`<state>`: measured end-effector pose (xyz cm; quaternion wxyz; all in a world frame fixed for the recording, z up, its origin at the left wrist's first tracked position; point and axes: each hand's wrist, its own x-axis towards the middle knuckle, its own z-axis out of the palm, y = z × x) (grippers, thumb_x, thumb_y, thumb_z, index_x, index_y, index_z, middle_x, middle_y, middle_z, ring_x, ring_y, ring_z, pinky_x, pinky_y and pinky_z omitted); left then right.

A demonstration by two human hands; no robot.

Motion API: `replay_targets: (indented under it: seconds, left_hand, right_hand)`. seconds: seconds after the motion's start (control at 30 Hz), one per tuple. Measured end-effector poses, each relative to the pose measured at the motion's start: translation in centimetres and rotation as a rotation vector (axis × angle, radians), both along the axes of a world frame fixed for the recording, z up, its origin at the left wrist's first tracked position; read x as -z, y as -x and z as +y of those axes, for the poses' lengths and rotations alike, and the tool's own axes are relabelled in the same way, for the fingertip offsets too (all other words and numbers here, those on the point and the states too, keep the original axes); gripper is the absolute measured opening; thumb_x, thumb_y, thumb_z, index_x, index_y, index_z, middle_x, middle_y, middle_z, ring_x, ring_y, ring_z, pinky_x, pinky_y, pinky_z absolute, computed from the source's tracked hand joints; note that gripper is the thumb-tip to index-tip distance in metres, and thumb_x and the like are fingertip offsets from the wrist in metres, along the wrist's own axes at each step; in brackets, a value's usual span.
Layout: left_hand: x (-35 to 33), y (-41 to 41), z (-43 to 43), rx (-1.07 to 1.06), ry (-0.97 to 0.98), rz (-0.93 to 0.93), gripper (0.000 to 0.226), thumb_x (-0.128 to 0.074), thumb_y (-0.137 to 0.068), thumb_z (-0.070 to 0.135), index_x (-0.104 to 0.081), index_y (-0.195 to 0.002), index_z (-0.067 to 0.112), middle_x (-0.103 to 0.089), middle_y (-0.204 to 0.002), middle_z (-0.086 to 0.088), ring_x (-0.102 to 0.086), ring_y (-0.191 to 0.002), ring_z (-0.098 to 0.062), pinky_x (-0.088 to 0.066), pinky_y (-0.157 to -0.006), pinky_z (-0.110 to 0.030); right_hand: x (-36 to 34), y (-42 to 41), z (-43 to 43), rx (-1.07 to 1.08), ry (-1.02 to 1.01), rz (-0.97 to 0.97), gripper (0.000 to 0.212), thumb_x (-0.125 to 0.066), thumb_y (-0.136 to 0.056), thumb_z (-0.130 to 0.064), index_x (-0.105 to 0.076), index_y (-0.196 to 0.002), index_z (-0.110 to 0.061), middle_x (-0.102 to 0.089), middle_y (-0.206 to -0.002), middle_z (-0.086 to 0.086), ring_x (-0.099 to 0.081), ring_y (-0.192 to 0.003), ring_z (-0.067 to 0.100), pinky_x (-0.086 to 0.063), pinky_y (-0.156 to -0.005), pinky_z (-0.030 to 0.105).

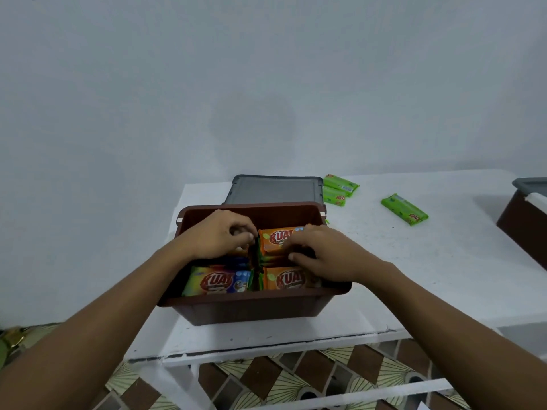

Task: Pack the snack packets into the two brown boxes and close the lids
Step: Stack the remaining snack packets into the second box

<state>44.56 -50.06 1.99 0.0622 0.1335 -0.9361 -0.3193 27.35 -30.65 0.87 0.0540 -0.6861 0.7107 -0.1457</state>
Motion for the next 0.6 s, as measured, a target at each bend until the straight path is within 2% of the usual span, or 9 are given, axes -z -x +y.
replay_targets:
  seconds: [0.1,0.2,0.27,0.33,0.4,0.47,0.6]
  left_hand:
    - [-0.7,2.2,1.1,-0.04,0.064,0.057,0.015,-0.059,-0.094,0.023,-0.072,-0.101,0.026,-0.07,-0.09,0.012,-0.064,-0.083,-0.003,-0.053,-0.074,-0.026]
    - [-1.9,5.3,2.1,-0.031,0.153,0.069,0.017,-0.058,-0.095,0.025,-0.071,-0.107,0.025,-0.069,-0.097,0.013,-0.059,-0.086,0.005,-0.044,-0.072,-0.012]
    - [-2.8,7.5,2.8,0.001,0.195,0.083,0.017,-0.058,-0.095,0.025,-0.071,-0.106,0.023,-0.068,-0.1,0.012,-0.057,-0.086,0.006,-0.039,-0.07,-0.007]
    - [-3.6,10.4,3.8,0.022,0.248,0.109,0.018,-0.058,-0.094,0.023,-0.071,-0.105,0.018,-0.068,-0.103,0.009,-0.057,-0.087,0.002,-0.038,-0.069,-0.006]
    - [-3.8,13.7,4.8,0.045,0.297,0.078,0.021,-0.059,-0.092,0.022,-0.07,-0.107,0.013,-0.067,-0.108,0.002,-0.058,-0.098,-0.01,-0.042,-0.076,-0.012]
    - [-3.6,17.5,6.0,0.063,0.381,-0.03,0.025,-0.058,-0.091,0.025,-0.068,-0.111,0.013,-0.064,-0.114,-0.002,-0.057,-0.106,-0.019,-0.046,-0.089,-0.032]
    - [-1.6,24.5,7.2,0.08,0.589,-0.26,0.036,-0.055,-0.09,0.042,-0.061,-0.118,0.019,-0.057,-0.118,-0.006,-0.054,-0.112,-0.026,-0.047,-0.088,-0.04]
  right_hand:
    - [0.8,1.9,0.8,0.08,0.257,-0.051,0.023,-0.053,-0.094,-0.031,-0.066,-0.11,-0.02,-0.064,-0.11,-0.005,-0.052,-0.105,0.014,-0.045,-0.091,0.03]
    - [2.0,5.6,2.1,0.235,0.389,-0.011,0.026,-0.054,-0.094,-0.033,-0.066,-0.112,-0.018,-0.063,-0.118,-0.002,-0.051,-0.113,0.018,-0.044,-0.095,0.035]
    - [3.8,9.1,3.5,0.356,0.38,-0.045,0.023,-0.058,-0.094,-0.031,-0.065,-0.113,-0.019,-0.063,-0.119,-0.003,-0.051,-0.114,0.022,-0.045,-0.093,0.042]
    - [5.7,13.4,5.6,0.478,0.269,-0.039,0.025,-0.059,-0.092,-0.034,-0.064,-0.114,-0.021,-0.062,-0.121,-0.004,-0.051,-0.117,0.024,-0.045,-0.092,0.046]
    - [7.5,17.1,7.6,0.562,0.145,0.006,0.031,-0.06,-0.089,-0.036,-0.062,-0.117,-0.022,-0.059,-0.128,-0.003,-0.049,-0.124,0.027,-0.044,-0.093,0.046]
    - [8.9,20.2,9.5,0.648,0.042,0.047,0.041,-0.063,-0.088,-0.036,-0.058,-0.126,-0.022,-0.052,-0.137,-0.001,-0.042,-0.131,0.027,-0.04,-0.095,0.044]
    - [10.1,25.5,11.0,0.744,-0.015,0.097,0.062,-0.061,-0.088,-0.041,-0.042,-0.143,-0.021,-0.035,-0.153,0.005,-0.03,-0.139,0.03,-0.037,-0.1,0.047]
